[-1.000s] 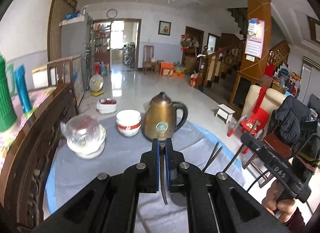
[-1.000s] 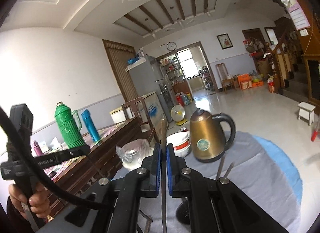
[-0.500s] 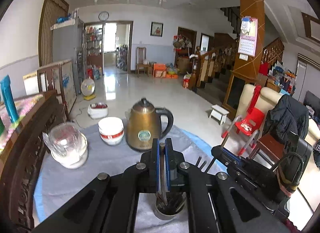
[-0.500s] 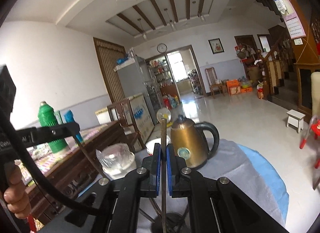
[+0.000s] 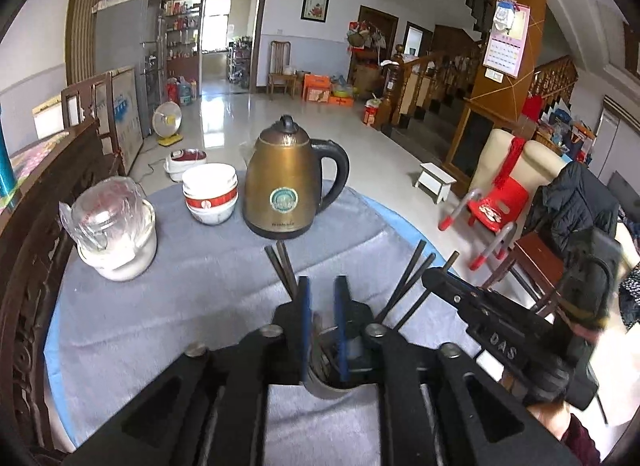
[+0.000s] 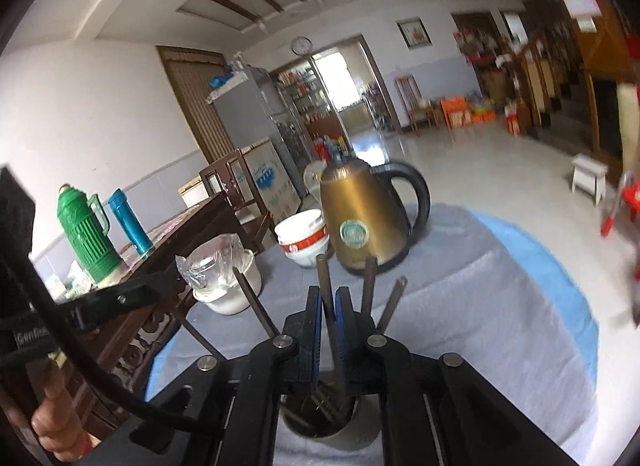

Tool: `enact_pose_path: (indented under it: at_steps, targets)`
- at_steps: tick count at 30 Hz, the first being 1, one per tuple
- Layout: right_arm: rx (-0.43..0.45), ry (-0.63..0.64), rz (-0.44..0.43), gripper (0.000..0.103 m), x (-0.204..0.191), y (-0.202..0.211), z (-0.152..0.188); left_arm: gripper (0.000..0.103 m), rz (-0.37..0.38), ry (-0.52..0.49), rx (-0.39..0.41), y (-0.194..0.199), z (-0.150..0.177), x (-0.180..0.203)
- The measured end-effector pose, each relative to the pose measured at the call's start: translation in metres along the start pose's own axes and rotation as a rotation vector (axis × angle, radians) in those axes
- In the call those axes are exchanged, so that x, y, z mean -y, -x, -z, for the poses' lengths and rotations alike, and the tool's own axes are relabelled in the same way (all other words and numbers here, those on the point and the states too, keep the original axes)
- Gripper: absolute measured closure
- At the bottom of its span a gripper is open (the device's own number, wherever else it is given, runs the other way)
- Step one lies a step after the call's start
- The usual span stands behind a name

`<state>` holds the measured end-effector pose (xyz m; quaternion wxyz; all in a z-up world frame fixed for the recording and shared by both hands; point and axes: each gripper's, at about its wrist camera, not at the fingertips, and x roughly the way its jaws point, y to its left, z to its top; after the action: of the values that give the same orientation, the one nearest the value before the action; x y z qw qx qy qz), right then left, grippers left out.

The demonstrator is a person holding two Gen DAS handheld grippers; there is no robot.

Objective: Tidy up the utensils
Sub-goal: 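Open both tools to drop the chopsticks into the holder cup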

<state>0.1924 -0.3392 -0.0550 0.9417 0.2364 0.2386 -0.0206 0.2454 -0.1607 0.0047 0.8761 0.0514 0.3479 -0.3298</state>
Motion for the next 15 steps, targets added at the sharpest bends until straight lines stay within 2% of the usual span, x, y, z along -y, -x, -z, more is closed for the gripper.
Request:
enact_pose_path:
  at_steps: [1, 2, 3, 6, 8, 9, 11, 15]
  targets:
    - [-0.013, -0.02, -0.005, 0.092, 0.003, 0.0, 0.001, 0.067, 0.002, 0.002, 0.003, 0.003, 0.003, -0.003]
    - [-0.023, -0.043, -0.018, 0.092, 0.008, 0.002, 0.002, 0.052, -0.002, 0.002, 0.013, 0.008, 0.006, -0.005]
    - [-0.021, -0.055, -0.029, 0.092, 0.01, 0.003, 0.003, 0.049, -0.007, 0.0, 0.026, 0.013, 0.009, -0.008]
    - [0.014, -0.071, -0.057, 0.077, 0.018, 0.019, 0.005, 0.048, -0.03, -0.004, 0.049, 0.03, 0.02, -0.023]
    - [0.053, -0.081, -0.077, 0.058, 0.021, 0.033, 0.006, 0.046, -0.052, 0.021, 0.052, 0.037, 0.028, -0.037]
    - [0.08, -0.082, -0.085, 0.052, 0.023, 0.041, 0.006, 0.045, -0.065, 0.037, 0.053, 0.041, 0.033, -0.045]
    - [0.132, -0.082, -0.092, 0.05, 0.027, 0.059, 0.01, 0.044, -0.095, 0.067, 0.045, 0.044, 0.043, -0.063]
    - [0.143, -0.073, -0.153, 0.053, 0.028, 0.077, 0.021, 0.042, -0.141, 0.146, -0.016, 0.038, 0.075, -0.099]
